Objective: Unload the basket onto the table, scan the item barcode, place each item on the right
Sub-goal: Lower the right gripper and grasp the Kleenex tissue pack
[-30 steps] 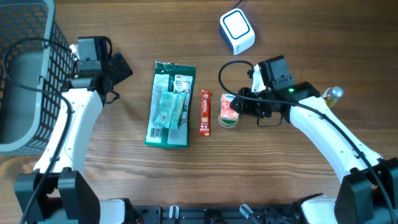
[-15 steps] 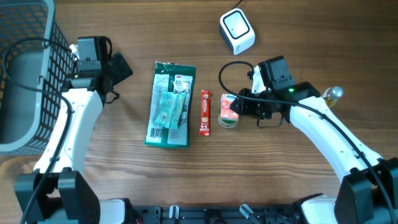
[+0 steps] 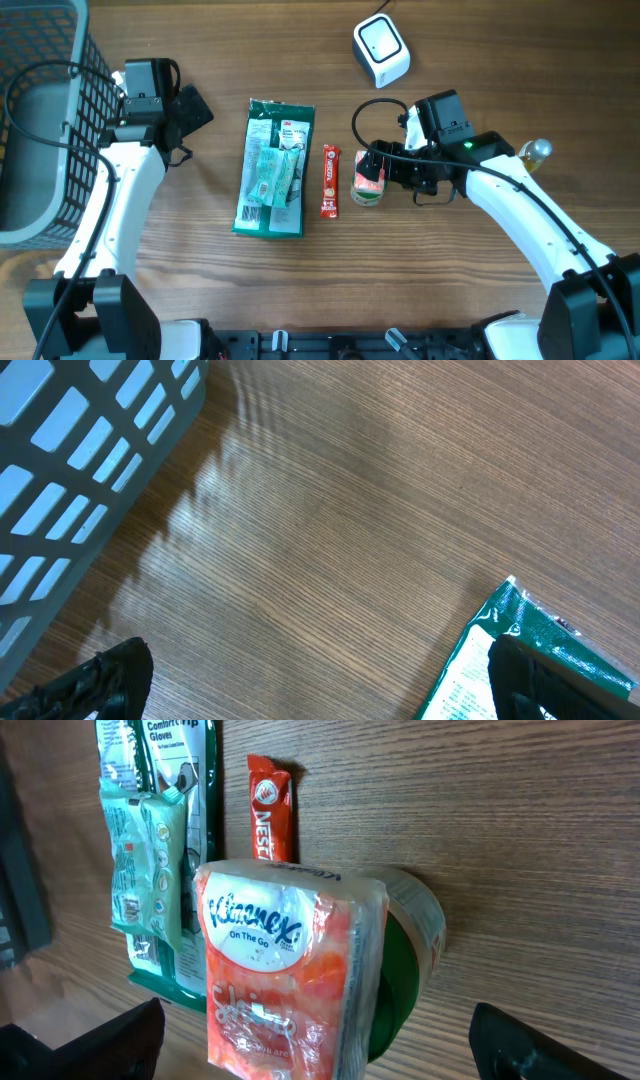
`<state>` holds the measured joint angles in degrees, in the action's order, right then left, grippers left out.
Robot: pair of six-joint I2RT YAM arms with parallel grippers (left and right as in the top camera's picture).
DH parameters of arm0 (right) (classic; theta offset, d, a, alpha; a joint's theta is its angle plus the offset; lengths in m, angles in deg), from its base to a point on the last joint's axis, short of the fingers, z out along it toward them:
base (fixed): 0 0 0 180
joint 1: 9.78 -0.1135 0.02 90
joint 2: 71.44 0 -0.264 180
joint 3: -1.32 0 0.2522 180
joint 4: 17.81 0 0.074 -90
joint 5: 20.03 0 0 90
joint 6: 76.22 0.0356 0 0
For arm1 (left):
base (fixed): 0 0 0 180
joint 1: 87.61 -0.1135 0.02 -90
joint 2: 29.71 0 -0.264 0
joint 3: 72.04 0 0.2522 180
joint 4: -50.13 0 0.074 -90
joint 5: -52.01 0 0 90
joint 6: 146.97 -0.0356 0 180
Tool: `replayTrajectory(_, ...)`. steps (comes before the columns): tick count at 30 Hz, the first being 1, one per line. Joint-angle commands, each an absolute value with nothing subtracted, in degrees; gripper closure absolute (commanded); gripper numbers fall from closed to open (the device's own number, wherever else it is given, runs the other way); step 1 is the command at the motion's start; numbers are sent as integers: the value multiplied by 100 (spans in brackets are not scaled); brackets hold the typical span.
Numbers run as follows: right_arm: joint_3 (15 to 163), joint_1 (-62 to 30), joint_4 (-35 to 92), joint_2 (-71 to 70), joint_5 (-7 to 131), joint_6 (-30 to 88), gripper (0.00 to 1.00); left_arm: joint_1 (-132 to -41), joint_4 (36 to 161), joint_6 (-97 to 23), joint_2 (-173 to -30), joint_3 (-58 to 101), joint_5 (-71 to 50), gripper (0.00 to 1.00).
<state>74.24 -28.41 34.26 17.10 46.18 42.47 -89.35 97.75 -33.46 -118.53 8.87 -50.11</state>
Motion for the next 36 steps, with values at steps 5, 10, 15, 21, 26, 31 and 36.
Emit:
replayTrajectory(5,7382,-2870,3450,1664,4546,4245,0,-8951,9773,-3248,-11855,955,-5002,0)
replayTrajectory(10,7382,-2870,3465,1664,4548,4247,34,-8951,9773,-3248,-11855,955,-5002,0)
replayTrajectory(15,7382,-2870,3461,1672,4578,4245,47,-8951,9773,-3248,-11855,955,-5002,0)
replayTrajectory(21,7360,-2867,3454,1751,4852,4245,53,-8951,9773,-3248,-11855,955,-5002,0)
replayTrajectory(26,7360,-2867,3386,1751,4856,4245,66,-8951,9773,-3250,-11855,955,-5002,0)
replayTrajectory(31,7358,-2870,3384,1751,4854,4245,67,-8951,9773,-3248,-11855,955,-5002,0)
replayTrajectory(36,7277,-2870,3354,1751,4854,4247,73,-8951,9773,-3248,-11855,955,-5002,0)
